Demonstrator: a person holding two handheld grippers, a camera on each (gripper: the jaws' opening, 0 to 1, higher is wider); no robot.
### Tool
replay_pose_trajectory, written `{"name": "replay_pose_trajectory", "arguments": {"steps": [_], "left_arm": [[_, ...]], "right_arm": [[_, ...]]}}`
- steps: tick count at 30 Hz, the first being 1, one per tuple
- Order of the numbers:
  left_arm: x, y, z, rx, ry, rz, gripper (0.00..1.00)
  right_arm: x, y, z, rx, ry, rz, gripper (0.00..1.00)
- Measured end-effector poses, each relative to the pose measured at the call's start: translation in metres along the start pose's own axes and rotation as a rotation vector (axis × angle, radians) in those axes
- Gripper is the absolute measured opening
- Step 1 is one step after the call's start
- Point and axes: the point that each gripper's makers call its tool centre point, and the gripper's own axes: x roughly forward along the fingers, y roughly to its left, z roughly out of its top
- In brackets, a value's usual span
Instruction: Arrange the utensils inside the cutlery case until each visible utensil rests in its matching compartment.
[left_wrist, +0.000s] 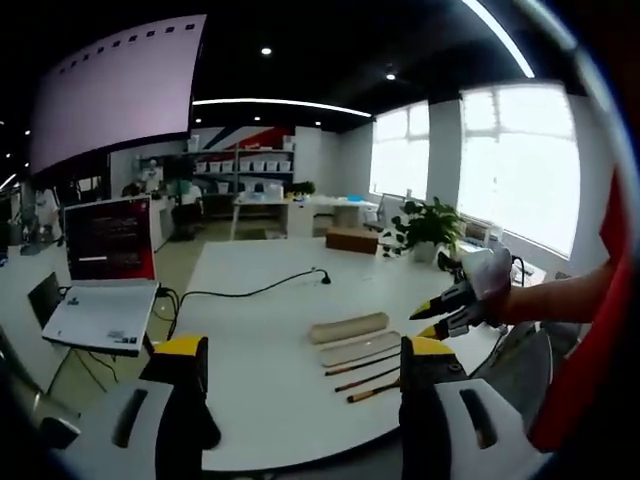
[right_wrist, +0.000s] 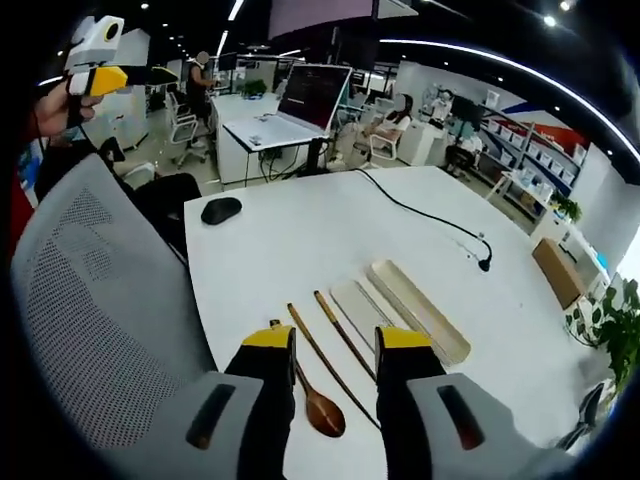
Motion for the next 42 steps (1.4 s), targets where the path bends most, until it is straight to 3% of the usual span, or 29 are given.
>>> {"name": "replay_pose_trajectory", "arguments": {"steps": [2, 6, 12, 16, 20, 24, 27, 30, 33, 35, 37, 42], "left_arm": [[-0.001, 0.001, -0.002, 0.007, 0.009, 0.003, 0.80], [-0.002, 0.005, -0.003, -0.008, 0.011, 0.013, 0.80], [0.004, 0.002, -0.003, -0.013, 0.013, 0.009, 0.78], [0.004, -0.001, 0.001, 0.014, 0.000, -0.006, 0.77], [0.004, 0.001, -0.004, 0.011, 0.014, -0.007, 0.76], [0.003, 0.002, -0.005, 0.011, 0.016, -0.009, 0.75], [0.002, 0.003, -0.007, 0.012, 0.020, -0.011, 0.75], [0.002, 0.005, -0.010, 0.004, 0.025, -0.013, 0.74], [0.001, 0.004, -0.012, -0.004, 0.029, -0.016, 0.74], [0.000, 0.004, -0.013, 0.005, 0.034, -0.019, 0.74], [-0.001, 0.004, -0.012, 0.006, 0.032, -0.018, 0.74], [-0.002, 0.003, -0.013, -0.013, 0.029, -0.019, 0.74]], "right_arm": [[0.001, -0.005, -0.001, 0.001, 0.005, -0.016, 0.35], [0.002, -0.008, -0.002, -0.016, 0.015, -0.009, 0.29], [0.010, -0.014, -0.012, -0.061, 0.049, -0.007, 0.31], [0.016, -0.020, -0.021, -0.076, 0.076, 0.005, 0.28], [0.020, -0.019, -0.030, -0.114, 0.115, 0.034, 0.20], [0.024, -0.022, -0.033, -0.126, 0.136, 0.039, 0.26], [0.027, -0.019, -0.032, -0.148, 0.145, 0.056, 0.21], [0.034, -0.012, -0.033, -0.136, 0.153, 0.105, 0.11], [0.044, 0.009, -0.043, -0.081, 0.212, 0.246, 0.14], [0.045, 0.015, -0.047, -0.114, 0.244, 0.289, 0.15], [0.044, 0.018, -0.050, -0.178, 0.278, 0.311, 0.17], [0.048, 0.027, -0.052, -0.224, 0.278, 0.331, 0.21]]}}
